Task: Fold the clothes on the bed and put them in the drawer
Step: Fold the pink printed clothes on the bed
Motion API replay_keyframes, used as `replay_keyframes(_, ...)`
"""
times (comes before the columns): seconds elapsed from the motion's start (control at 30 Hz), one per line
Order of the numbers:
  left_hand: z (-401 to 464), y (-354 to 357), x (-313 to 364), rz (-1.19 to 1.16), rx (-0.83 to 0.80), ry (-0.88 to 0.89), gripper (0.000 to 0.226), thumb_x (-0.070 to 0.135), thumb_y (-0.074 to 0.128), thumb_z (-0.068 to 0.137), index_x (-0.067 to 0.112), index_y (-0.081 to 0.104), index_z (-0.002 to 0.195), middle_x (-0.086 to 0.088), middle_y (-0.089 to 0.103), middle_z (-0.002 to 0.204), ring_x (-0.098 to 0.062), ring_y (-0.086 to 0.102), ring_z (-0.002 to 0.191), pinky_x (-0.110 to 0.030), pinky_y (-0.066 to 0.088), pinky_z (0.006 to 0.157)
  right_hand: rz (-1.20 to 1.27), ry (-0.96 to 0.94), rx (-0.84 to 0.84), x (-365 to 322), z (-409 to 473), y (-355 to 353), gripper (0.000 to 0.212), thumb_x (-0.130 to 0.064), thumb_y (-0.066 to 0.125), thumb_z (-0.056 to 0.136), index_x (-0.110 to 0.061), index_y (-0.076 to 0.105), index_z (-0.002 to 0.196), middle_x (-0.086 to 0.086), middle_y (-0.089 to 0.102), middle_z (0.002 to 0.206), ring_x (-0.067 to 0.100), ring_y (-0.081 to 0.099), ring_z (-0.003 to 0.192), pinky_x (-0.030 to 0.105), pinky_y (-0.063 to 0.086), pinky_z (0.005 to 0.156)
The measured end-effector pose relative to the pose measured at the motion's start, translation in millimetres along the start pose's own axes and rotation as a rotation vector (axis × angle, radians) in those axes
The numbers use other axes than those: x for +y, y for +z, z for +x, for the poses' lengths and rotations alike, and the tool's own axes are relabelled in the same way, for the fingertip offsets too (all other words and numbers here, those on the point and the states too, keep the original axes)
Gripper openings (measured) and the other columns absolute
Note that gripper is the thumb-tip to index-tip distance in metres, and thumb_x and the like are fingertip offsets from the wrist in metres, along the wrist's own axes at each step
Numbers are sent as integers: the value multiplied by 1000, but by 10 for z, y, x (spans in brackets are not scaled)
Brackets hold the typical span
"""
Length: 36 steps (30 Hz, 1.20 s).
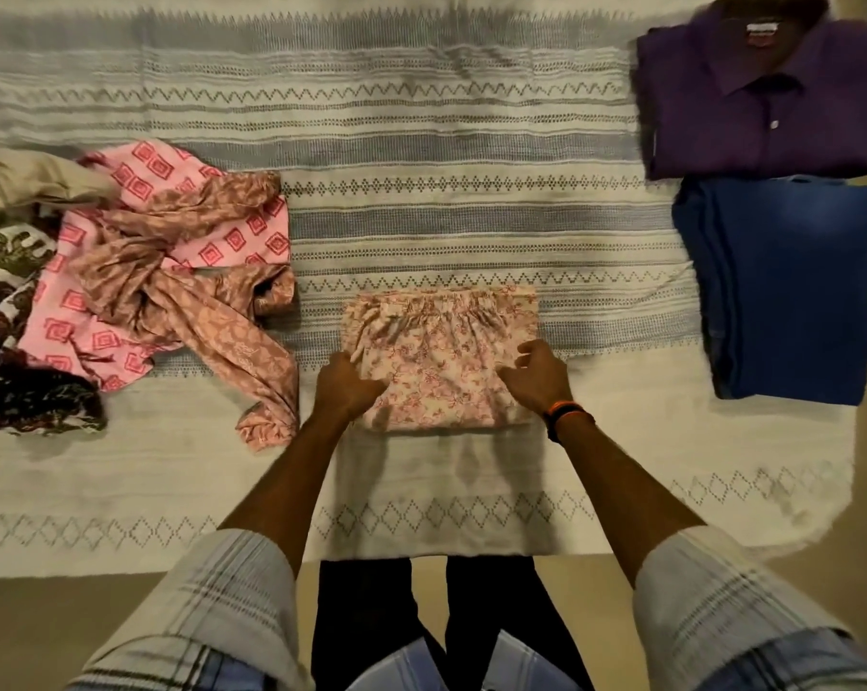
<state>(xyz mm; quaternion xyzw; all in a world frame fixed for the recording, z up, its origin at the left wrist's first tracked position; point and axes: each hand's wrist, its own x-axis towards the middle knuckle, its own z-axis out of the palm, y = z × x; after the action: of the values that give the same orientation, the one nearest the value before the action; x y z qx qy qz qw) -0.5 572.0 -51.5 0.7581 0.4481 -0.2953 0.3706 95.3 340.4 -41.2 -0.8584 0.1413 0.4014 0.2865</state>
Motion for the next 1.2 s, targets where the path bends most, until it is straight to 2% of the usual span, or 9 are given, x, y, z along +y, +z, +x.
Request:
replay_keyframes(0.23, 326, 199, -267, -149, 89, -105, 86, 42, 89, 65, -2, 47, 126, -17, 62, 121, -34, 63, 104, -32, 50, 71, -93, 43, 121, 248, 238, 267, 97, -39, 85, 72, 0, 31, 142, 21, 35, 142, 38, 42, 128, 48, 42, 104)
replay_keyframes(0.3, 399, 248, -293, -229, 73, -119, 74, 42, 89, 64, 2, 55, 116, -13, 67, 109, -29, 66, 95, -29, 51, 62, -16, 55, 152, 291, 307, 319, 92, -40, 88, 68, -4, 36, 135, 16, 47, 133, 34, 48, 121, 47, 45, 102)
replay_keyframes(0.4, 402, 315, -272, -291, 21, -111, 44, 41, 88, 66, 16, 66, 95, -5, 71, 94, -23, 69, 86, -33, 58, 74, 109, 90, 133, 310, 368, 367, 64, -36, 86, 71, -10, 46, 113, 2, 53, 102, 23, 53, 95, 38, 49, 81)
replay_keyframes(0.5, 384, 358, -242, -318, 28, -74, 35, 38, 86, 69, 16, 69, 91, -6, 73, 92, -25, 70, 86, -40, 59, 79, 76, 29, 111, 267, 354, 399, 47, -38, 82, 76, -16, 41, 71, -6, 42, 70, 13, 41, 66, 23, 31, 54)
replay_keyframes(0.6, 366, 356, -266, -390, 12, -4, 45, 31, 83, 75, 15, 66, 113, -6, 72, 108, -25, 69, 97, -47, 56, 89, 130, -45, 76, 256, 376, 435, 37, -37, 79, 81, -12, 57, 97, -6, 55, 93, 17, 53, 90, 28, 45, 74)
replay_keyframes(0.7, 276, 310, -258, -446, -6, 79, 56, 16, 77, 82, 14, 52, 133, -3, 64, 122, -24, 63, 108, -46, 52, 97, 197, -103, 36, 179, 277, 417, 57, -29, 76, 85, -10, 51, 132, -4, 58, 124, 19, 54, 116, 41, 44, 104)
replay_keyframes(0.8, 112, 234, -229, -459, 11, 130, 69, 11, 75, 83, 11, 43, 144, -6, 57, 136, -25, 57, 119, -48, 49, 101, 233, -155, 14, 100, 59, 308, 56, -27, 74, 85, -11, 52, 135, -3, 59, 129, 22, 55, 119, 46, 42, 108)
replay_keyframes(1.03, -572, 45, -107, -423, 4, 235, 71, 10, 70, 88, 6, 34, 150, -11, 40, 152, -27, 43, 135, -49, 44, 107, 294, -198, 19, 353, -342, 53, 82, -57, 75, 66, -16, 53, 134, 4, 63, 129, 26, 59, 118, 51, 49, 101)
replay_keyframes(1.2, -1059, 1, -74, -385, -52, 280, 73, 13, 69, 89, 11, 32, 151, -10, 39, 153, -28, 45, 134, -47, 48, 102, 312, -188, 94, 322, -1081, -230, 48, -34, 79, 78, -18, 62, 121, 1, 68, 117, 24, 63, 109, 50, 50, 98)
